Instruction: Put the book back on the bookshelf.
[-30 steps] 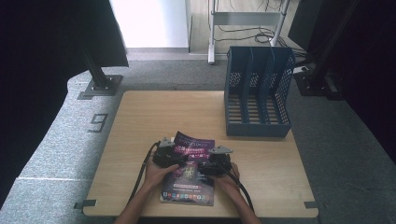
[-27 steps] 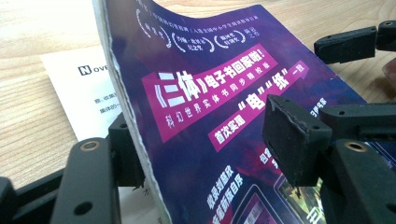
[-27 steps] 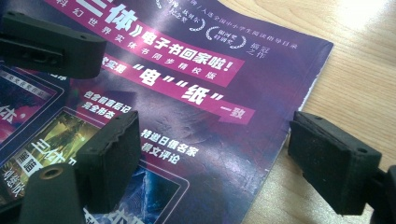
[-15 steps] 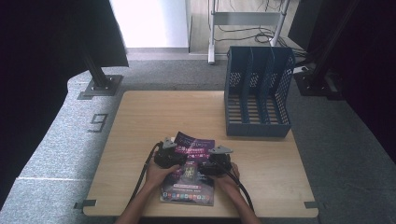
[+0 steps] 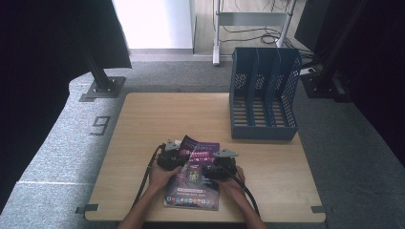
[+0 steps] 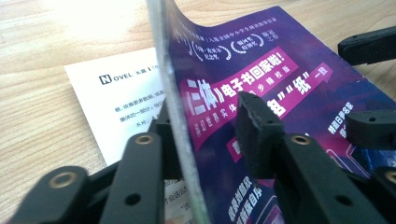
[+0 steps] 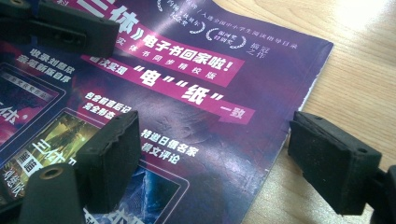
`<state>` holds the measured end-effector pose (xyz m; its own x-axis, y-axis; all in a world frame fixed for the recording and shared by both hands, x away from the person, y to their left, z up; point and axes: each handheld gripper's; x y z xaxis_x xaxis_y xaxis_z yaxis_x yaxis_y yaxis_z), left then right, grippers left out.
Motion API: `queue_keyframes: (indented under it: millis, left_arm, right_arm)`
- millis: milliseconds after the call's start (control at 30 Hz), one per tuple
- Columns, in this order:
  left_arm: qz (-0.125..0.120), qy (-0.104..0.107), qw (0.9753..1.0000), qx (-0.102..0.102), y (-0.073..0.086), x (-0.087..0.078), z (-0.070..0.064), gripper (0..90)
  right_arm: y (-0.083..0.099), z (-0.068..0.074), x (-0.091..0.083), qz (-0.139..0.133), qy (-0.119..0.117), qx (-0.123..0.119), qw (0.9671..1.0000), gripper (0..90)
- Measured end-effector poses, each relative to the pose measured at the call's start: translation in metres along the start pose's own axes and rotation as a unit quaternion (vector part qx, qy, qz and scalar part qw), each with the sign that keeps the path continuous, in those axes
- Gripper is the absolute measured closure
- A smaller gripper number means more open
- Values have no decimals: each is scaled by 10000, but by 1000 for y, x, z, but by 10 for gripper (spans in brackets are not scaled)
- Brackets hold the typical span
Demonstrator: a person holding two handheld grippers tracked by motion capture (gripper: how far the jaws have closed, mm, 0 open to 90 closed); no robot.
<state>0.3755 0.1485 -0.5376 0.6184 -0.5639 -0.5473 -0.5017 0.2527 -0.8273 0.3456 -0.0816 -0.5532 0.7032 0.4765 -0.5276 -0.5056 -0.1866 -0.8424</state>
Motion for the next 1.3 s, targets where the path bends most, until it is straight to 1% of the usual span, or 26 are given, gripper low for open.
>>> queue_keyframes:
  millis: [33,133,367,467,633,733,833,900,1033,1133,1300]
  left_arm:
    - [-22,5,10000,-8,0,0,0,703]
    - [-107,6,9999,3,-1,-1,-1,758]
    - [-300,134,9995,-41,-4,-5,-3,852]
    - [-365,136,9992,43,-4,-7,-5,863]
    - [-427,188,9989,22,-5,-8,-6,867]
    - [-507,227,9984,50,-6,-11,-7,868]
    - [-663,268,9974,125,-8,-15,-11,869]
    - [-793,323,9962,164,-10,-19,-15,870]
    - [-941,423,9945,183,-13,-24,-19,871]
    - [-984,466,9938,210,-14,-26,-22,871]
    - [-1089,510,9923,299,-18,-31,-25,871]
  right_arm:
    - [0,0,0,-1,1,-1,10000,171]
    - [0,0,0,0,0,0,10000,171]
    - [0,-1,0,2,-21,-1,10000,173]
    - [0,-1,0,1,-39,-7,10000,175]
    - [0,-2,-1,0,-58,-19,10000,182]
    - [0,-5,-2,-9,-86,11,10000,215]
    - [-1,-10,-5,-48,-18,80,10000,222]
    - [-2,-14,-8,-140,-34,171,9997,224]
    - [-5,-20,-14,-305,-75,305,9990,224]
    - [-6,-21,-16,-353,-141,323,9988,223]
    - [-7,-20,-16,-356,-209,289,9987,217]
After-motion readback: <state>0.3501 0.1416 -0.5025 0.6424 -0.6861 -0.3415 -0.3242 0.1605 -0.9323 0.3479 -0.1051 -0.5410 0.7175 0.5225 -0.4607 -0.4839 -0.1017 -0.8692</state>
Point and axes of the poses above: each handheld gripper's, and its own axes: x roughly forward along the jaws, y roughly out of its underside, z roughly to its left, and after that the axes turned 8 degrees about -z, right-handed
